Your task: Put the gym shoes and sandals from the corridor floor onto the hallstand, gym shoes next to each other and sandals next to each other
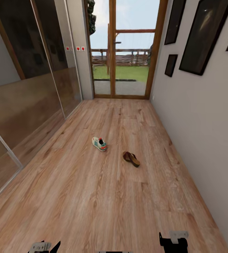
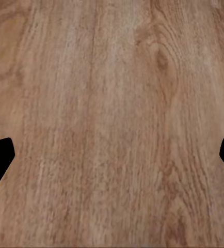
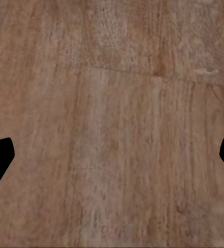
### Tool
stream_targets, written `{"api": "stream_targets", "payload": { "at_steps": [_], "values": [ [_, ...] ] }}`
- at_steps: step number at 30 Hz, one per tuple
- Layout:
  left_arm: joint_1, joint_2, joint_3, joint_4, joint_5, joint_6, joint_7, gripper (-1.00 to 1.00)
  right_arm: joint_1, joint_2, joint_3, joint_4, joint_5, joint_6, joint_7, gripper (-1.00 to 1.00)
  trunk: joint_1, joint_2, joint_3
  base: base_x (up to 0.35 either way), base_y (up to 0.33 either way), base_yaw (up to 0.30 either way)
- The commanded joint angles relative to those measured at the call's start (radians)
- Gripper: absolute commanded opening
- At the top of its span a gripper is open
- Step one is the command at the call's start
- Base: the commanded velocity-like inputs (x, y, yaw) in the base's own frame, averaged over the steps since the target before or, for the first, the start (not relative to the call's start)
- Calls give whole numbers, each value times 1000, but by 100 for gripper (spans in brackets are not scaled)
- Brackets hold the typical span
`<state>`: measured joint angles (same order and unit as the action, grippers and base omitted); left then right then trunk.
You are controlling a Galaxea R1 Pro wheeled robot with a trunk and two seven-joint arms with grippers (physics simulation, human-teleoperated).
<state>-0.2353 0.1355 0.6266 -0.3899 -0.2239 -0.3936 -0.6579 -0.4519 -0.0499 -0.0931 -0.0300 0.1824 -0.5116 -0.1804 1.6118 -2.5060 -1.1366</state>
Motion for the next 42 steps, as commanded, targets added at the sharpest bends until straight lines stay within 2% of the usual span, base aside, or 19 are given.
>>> {"api": "stream_targets", "payload": {
  "at_steps": [1,11,26,42],
  "values": [
    [-1,-1,9,0,-10,-5,-5,100,-1,1,-8,1,10,-3,-3,100,0,0,-1,297,-142,0],
    [-1,-1,9,-1,-9,-5,-5,100,-1,2,-8,1,9,-4,-4,100,0,0,-1,297,-142,29],
    [-1,-1,9,-1,-9,-5,-5,100,-1,1,-8,1,8,-4,-4,100,0,0,-1,291,-149,203],
    [-1,1,9,-1,-8,-6,-5,100,-1,1,-8,1,8,-4,-4,100,0,0,-1,247,-171,15]
  ]
}}
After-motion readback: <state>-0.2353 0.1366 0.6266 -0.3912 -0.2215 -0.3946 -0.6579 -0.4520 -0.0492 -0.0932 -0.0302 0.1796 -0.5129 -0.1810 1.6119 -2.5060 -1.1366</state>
